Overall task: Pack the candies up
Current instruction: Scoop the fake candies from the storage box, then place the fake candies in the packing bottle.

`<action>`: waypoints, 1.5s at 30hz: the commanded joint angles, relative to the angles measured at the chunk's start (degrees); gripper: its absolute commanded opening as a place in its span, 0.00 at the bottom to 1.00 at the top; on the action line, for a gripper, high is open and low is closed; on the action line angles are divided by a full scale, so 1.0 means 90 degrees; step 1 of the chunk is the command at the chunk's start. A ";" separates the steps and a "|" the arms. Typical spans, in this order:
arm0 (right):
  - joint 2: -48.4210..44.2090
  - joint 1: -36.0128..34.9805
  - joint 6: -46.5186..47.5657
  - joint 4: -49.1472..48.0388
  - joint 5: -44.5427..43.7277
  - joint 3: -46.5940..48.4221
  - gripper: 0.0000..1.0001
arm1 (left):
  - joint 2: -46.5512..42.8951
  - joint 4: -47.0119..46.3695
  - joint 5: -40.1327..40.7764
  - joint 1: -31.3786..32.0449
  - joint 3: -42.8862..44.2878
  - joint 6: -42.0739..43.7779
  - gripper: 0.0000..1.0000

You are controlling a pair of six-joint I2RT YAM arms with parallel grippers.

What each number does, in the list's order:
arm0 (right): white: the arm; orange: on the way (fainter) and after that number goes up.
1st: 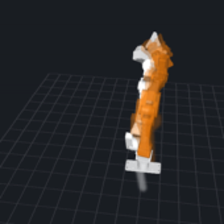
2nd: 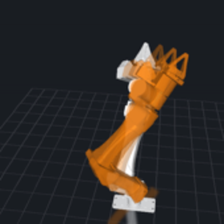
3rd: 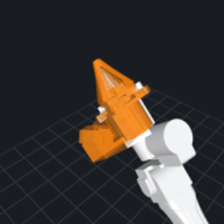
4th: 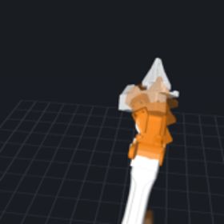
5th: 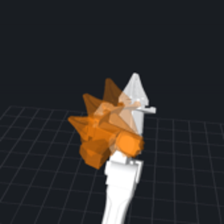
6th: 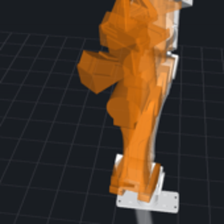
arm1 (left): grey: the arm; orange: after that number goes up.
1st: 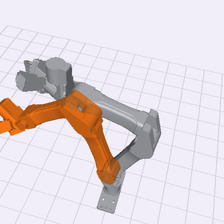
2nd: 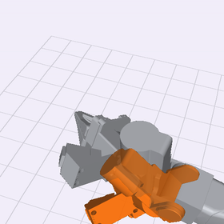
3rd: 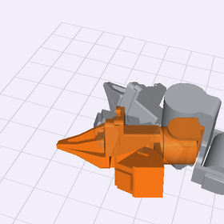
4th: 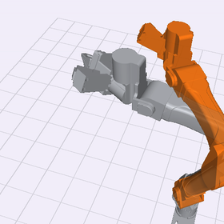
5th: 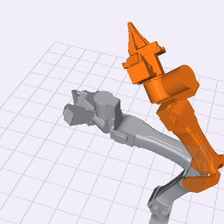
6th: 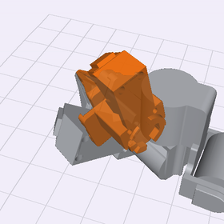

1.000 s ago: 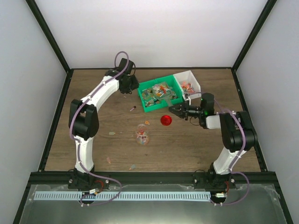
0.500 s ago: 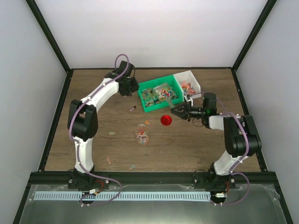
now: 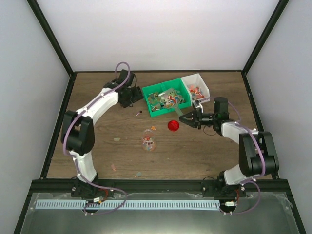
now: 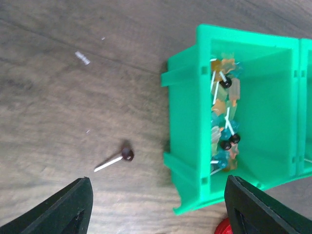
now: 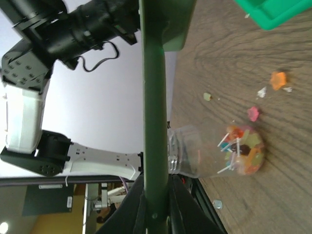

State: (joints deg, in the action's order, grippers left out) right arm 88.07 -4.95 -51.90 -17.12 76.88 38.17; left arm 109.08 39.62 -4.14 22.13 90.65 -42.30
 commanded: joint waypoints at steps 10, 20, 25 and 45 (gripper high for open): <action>-0.2238 0.0111 0.1658 0.3200 0.0558 -0.0445 0.01 | -0.1743 0.0268 0.0778 0.0282 -0.1180 -0.0488 0.79; -0.3776 0.0092 0.1599 0.4506 0.0364 -0.1146 0.01 | -0.2844 0.0472 0.1007 0.0678 -0.2131 -0.1148 0.80; -0.4350 0.0081 0.1609 0.4960 0.0147 -0.1359 0.01 | -0.3018 0.0705 0.1134 0.0749 -0.2189 -0.0857 0.78; -0.6330 -0.0233 0.0437 0.5896 -0.0681 -0.0895 0.01 | -0.3738 -0.0156 0.0396 0.0725 -0.3379 -0.0061 0.80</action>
State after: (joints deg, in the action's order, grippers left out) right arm 30.57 -5.48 -47.72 34.81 71.61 24.99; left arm 76.75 39.86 0.62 28.60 61.67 -44.69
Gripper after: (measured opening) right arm 0.096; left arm 0.801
